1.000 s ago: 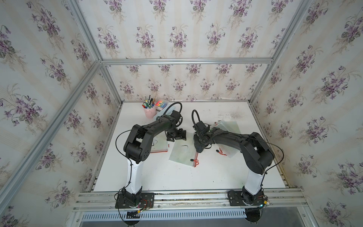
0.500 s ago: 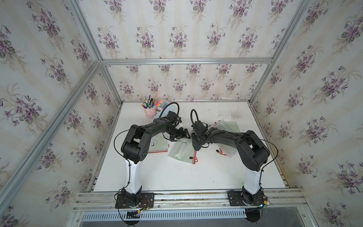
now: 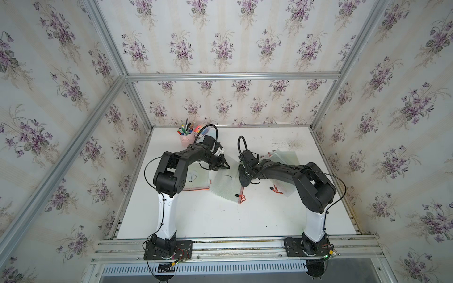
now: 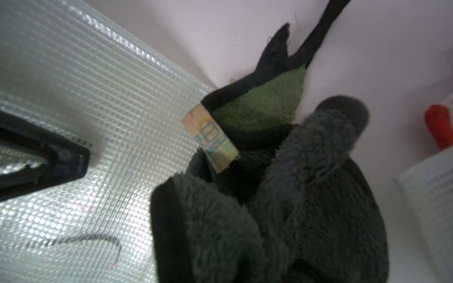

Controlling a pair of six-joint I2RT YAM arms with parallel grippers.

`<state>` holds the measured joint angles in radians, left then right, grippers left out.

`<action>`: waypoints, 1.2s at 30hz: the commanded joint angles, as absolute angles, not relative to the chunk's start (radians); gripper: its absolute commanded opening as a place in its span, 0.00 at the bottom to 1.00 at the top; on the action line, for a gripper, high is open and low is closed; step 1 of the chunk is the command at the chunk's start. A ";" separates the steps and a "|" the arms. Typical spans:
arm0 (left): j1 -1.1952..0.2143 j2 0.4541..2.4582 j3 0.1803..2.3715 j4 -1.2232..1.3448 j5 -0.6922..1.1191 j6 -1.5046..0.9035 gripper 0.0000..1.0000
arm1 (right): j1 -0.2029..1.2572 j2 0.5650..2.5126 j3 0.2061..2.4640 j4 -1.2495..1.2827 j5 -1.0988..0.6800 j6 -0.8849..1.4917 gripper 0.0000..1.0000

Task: Wipe the document bag
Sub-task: Adjust the document bag at the center of the board, then wipe the dirt from the document bag.

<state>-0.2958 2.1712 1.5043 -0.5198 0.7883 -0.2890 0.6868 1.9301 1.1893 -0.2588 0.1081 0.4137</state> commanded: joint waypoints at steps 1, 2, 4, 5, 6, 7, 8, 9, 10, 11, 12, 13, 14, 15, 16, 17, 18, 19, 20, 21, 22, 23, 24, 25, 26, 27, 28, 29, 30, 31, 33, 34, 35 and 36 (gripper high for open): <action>-0.296 2.158 1.486 -0.530 0.790 -0.271 0.10 | 0.683 1.919 1.196 -0.350 0.135 0.382 0.31; -0.296 2.148 1.474 -0.520 0.785 -0.281 0.08 | 0.679 1.907 1.198 -0.350 0.139 0.375 0.31; -0.298 2.112 1.415 -0.457 0.774 -0.346 0.03 | 0.668 1.879 1.208 -0.356 0.144 0.359 0.30; -0.301 2.092 1.381 -0.411 0.774 -0.385 0.00 | 0.665 1.870 1.222 -0.368 0.149 0.353 0.30; -0.305 2.071 1.337 -0.355 0.764 -0.437 0.00 | 0.663 1.858 1.242 -0.390 0.157 0.343 0.30; -0.313 2.051 1.299 -0.300 0.751 -0.492 0.00 | 0.663 1.842 1.262 -0.410 0.162 0.333 0.30; -0.321 2.039 1.266 -0.252 0.742 -0.531 0.00 | 0.664 1.824 1.277 -0.426 0.162 0.331 0.30; -0.331 2.027 1.229 -0.192 0.729 -0.590 0.00 | 0.667 1.800 1.294 -0.444 0.158 0.334 0.29; -0.343 2.021 1.199 -0.133 0.719 -0.649 0.00 | 0.677 1.774 1.308 -0.456 0.153 0.335 0.29; -0.353 2.018 1.180 -0.090 0.710 -0.692 0.00 | 0.694 1.753 1.314 -0.459 0.148 0.333 0.29; -0.366 2.016 1.162 -0.045 0.694 -0.738 0.00 | 0.714 1.737 1.315 -0.460 0.147 0.336 0.29; -0.379 2.016 1.149 -0.005 0.680 -0.775 0.00 | 0.732 1.729 1.313 -0.460 0.142 0.351 0.29; -0.389 2.017 1.141 0.023 0.668 -0.803 0.00 | 0.741 1.729 1.302 -0.459 0.127 0.372 0.29; -0.401 2.016 1.137 0.046 0.650 -0.830 0.00 | 0.751 1.732 1.275 -0.445 0.107 0.402 0.29; -0.411 2.019 1.132 0.065 0.636 -0.855 0.00 | 0.754 1.736 1.232 -0.421 0.093 0.447 0.29; -0.418 2.019 1.130 0.079 0.626 -0.875 0.00 | 0.755 1.739 1.192 -0.397 0.078 0.480 0.29; -0.424 2.017 1.126 0.089 0.611 -0.891 0.00 | 0.755 1.738 1.145 -0.372 0.075 0.516 0.29; -0.427 2.016 1.124 0.091 0.601 -0.899 0.00 | 0.755 1.731 1.102 -0.344 0.081 0.548 0.29; -0.429 2.013 1.122 0.089 0.591 -0.903 0.00 | 0.755 1.721 1.056 -0.321 0.087 0.572 0.29; -0.428 2.009 1.117 0.088 0.578 -0.911 0.00 | 0.755 1.703 1.013 -0.295 0.096 0.593 0.29; -0.431 2.005 1.109 0.096 0.570 -0.915 0.00 | 0.755 1.691 0.975 -0.270 0.100 0.606 0.29; -0.431 2.003 1.104 0.097 0.568 -0.916 0.00 | 0.755 1.687 0.952 -0.256 0.095 0.609 0.29; -0.433 2.006 1.105 0.090 0.568 -0.913 0.00 | 0.754 1.694 0.939 -0.253 0.089 0.605 0.29; -0.433 2.012 1.110 0.081 0.575 -0.906 0.02 | 0.757 1.708 0.936 -0.255 0.086 0.596 0.29; -0.433 2.019 1.117 0.068 0.580 -0.896 0.04 | 0.755 1.722 0.936 -0.258 0.084 0.585 0.29; -0.432 2.026 1.125 0.050 0.584 -0.884 0.10 | 0.755 1.738 0.937 -0.263 0.093 0.572 0.28; -0.432 2.030 1.135 0.033 0.585 -0.866 0.14 | 0.758 1.752 0.937 -0.264 0.103 0.557 0.28; -0.431 2.034 1.145 0.014 0.583 -0.845 0.19 | 0.758 1.762 0.937 -0.265 0.108 0.544 0.28; -0.430 2.035 1.164 -0.025 0.570 -0.808 0.24 | 0.759 1.772 0.937 -0.265 0.110 0.532 0.28; -0.428 2.037 1.185 -0.067 0.559 -0.775 0.26 | 0.758 1.780 0.937 -0.264 0.112 0.520 0.28; -0.425 2.042 1.230 -0.141 0.536 -0.704 0.27 | 0.758 1.785 0.931 -0.255 0.114 0.500 0.27; -0.423 2.049 1.256 -0.179 0.526 -0.667 0.27 | 0.758 1.788 0.931 -0.258 0.116 0.492 0.27; -0.421 2.055 1.279 -0.206 0.522 -0.644 0.27 | 0.759 1.791 0.933 -0.260 0.117 0.484 0.27; -0.417 2.062 1.300 -0.235 0.518 -0.622 0.27 | 0.759 1.796 0.936 -0.266 0.122 0.477 0.27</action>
<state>-0.4225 2.0514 1.2625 -0.1154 0.5552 -0.7391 0.7582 1.7683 0.9451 -0.1947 0.1020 0.5171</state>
